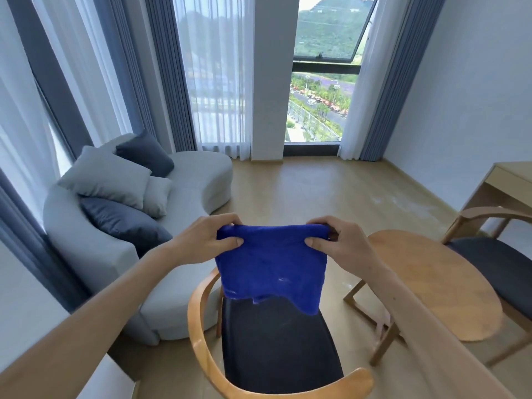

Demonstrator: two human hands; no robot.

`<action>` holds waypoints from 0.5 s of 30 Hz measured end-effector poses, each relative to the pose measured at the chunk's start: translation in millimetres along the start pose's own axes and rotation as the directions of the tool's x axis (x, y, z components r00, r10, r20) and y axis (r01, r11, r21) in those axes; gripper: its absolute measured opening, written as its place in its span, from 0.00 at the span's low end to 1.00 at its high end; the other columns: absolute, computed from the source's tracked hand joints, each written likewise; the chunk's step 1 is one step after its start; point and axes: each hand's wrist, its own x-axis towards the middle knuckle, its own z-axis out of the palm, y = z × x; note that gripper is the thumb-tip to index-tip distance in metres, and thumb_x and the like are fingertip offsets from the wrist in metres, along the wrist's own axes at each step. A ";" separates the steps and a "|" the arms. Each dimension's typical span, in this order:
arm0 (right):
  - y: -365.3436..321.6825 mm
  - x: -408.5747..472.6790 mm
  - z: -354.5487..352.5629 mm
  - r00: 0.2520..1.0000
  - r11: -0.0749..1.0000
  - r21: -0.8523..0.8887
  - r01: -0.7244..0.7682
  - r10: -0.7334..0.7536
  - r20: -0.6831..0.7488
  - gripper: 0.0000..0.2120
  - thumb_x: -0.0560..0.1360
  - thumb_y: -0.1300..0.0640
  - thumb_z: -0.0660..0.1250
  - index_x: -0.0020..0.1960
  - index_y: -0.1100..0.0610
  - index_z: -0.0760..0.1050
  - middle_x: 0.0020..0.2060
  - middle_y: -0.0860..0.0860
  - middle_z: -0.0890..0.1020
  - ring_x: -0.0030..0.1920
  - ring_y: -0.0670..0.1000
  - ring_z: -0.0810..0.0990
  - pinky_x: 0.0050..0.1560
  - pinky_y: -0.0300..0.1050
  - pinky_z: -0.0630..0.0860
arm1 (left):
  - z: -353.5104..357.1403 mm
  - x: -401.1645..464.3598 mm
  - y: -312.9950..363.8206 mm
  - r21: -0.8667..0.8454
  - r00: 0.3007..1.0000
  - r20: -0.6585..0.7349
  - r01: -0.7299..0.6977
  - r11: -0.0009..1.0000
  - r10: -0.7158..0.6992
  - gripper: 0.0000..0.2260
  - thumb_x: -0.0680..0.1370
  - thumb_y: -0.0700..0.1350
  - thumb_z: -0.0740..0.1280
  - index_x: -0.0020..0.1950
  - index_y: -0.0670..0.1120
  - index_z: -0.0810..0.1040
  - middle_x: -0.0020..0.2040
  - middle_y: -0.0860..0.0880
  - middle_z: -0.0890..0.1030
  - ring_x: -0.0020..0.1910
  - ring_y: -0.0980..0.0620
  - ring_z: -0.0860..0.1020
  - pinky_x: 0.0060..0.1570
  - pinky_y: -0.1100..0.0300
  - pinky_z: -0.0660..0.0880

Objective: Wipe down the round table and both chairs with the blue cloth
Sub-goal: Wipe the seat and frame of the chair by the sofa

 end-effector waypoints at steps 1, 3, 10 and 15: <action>1.3 0.8 -0.6 1.000 1.000 0.018 0.000 0.000 0.003 0.11 0.73 0.60 0.72 0.50 0.45 0.77 0.43 0.45 0.83 0.45 0.49 0.81 0.46 0.47 0.80 | -1.4 -0.9 0.2 -0.044 1.000 -0.019 0.013 0.999 -0.014 0.04 0.80 0.46 0.65 0.53 0.54 0.76 0.47 0.53 0.81 0.46 0.54 0.81 0.45 0.58 0.80; 4.8 2.3 -2.6 0.999 0.999 0.047 -0.014 0.013 0.030 0.10 0.73 0.60 0.72 0.52 0.48 0.77 0.44 0.47 0.83 0.45 0.50 0.81 0.47 0.48 0.80 | -4.7 -2.2 2.0 -0.101 0.998 -0.066 0.018 0.995 -0.024 0.04 0.79 0.47 0.67 0.52 0.55 0.77 0.46 0.54 0.82 0.46 0.53 0.81 0.45 0.58 0.80; 8.6 2.2 -7.5 0.995 0.977 0.208 -0.056 0.039 0.088 0.15 0.71 0.67 0.72 0.51 0.50 0.79 0.46 0.49 0.85 0.48 0.50 0.83 0.50 0.45 0.81 | -13.5 -1.0 6.8 -0.148 0.990 -0.131 0.022 0.989 -0.041 0.06 0.78 0.45 0.68 0.54 0.49 0.79 0.48 0.50 0.82 0.48 0.49 0.81 0.46 0.57 0.80; 7.3 3.2 -7.2 0.999 0.990 0.142 -0.022 0.026 -0.024 0.05 0.74 0.64 0.70 0.48 0.55 0.79 0.42 0.51 0.84 0.45 0.51 0.83 0.50 0.55 0.80 | -14.2 1.4 10.5 -0.113 0.994 -0.104 0.014 0.994 -0.026 0.06 0.78 0.45 0.68 0.55 0.51 0.79 0.48 0.53 0.82 0.48 0.53 0.81 0.46 0.60 0.80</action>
